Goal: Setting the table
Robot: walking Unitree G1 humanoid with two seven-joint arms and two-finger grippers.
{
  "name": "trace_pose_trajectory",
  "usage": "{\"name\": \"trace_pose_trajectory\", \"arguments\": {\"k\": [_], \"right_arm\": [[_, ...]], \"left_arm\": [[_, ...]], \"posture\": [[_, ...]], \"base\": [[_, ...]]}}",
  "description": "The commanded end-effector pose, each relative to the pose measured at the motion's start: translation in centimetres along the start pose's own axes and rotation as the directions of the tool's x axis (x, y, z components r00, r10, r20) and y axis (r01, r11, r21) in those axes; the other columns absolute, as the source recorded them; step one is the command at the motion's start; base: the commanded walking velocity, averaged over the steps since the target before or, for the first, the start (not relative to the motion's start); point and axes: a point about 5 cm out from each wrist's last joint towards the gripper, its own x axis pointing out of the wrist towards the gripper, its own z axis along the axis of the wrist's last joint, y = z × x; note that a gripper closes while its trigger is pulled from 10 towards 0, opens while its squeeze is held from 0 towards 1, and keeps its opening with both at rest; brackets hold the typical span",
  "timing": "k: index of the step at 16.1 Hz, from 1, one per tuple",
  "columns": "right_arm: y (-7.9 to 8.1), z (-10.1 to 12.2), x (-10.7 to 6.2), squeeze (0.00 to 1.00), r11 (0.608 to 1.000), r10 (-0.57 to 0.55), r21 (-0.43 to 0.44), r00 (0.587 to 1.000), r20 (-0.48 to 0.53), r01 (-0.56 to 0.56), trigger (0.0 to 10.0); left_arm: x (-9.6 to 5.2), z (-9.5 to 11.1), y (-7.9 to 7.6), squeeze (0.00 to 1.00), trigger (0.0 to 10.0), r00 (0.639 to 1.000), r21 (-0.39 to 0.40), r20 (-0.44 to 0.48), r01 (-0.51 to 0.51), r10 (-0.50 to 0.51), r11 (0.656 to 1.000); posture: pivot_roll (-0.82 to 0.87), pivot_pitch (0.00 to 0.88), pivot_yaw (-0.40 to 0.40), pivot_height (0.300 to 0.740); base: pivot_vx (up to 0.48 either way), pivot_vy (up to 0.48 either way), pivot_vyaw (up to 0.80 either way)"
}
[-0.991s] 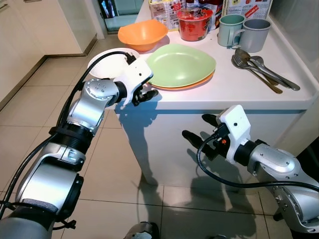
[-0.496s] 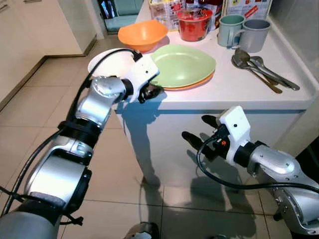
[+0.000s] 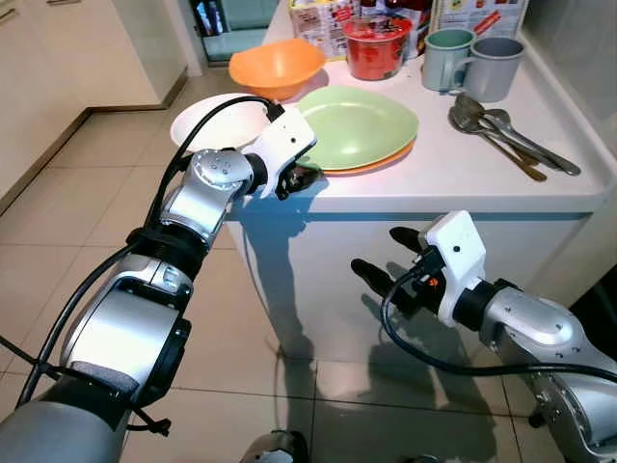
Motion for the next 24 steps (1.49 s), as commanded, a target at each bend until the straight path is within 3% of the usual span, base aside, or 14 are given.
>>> {"name": "trace_pose_trajectory", "arguments": {"k": [1, 5, 20, 24], "right_arm": [[0.6, 0.0, 0.0, 0.00, 1.000, 0.018, 0.010, 1.000, -0.004, -0.018, 10.0], [1.0, 0.2, 0.0, 0.00, 0.999, 0.038, 0.012, 0.999, 0.001, -0.038, 10.0], [1.2, 0.3, -0.4, 0.00, 0.999, 0.025, 0.023, 1.000, -0.006, -0.024, 10.0], [1.2, 0.2, -0.5, 0.00, 0.999, 0.023, 0.026, 1.000, -0.012, -0.023, 10.0]], "left_arm": [[-0.6, 1.4, 1.5, 0.00, 10.0, 0.998, 0.022, 0.035, -0.044, 0.043, 0.999], [-0.3, 0.9, 1.7, 0.00, 10.0, 0.998, 0.024, -0.001, -0.056, 0.056, 0.998], [1.4, 0.0, -0.5, 0.00, 10.0, 0.999, 0.012, -0.038, -0.006, 0.006, 1.000], [1.4, 0.5, -0.2, 0.00, 10.0, 0.999, 0.020, -0.026, -0.019, 0.020, 1.000]], "posture": [[-0.01, 0.093, 0.155, 0.740], [-0.01, 0.106, 0.165, 0.740], [-0.03, 0.130, 0.170, 0.740], [-0.03, 0.129, 0.170, 0.740]], "base": [[0.000, 0.000, 0.00], [0.000, 0.000, 0.00], [0.000, 0.000, 0.00], [0.000, 0.000, 0.00]]}}
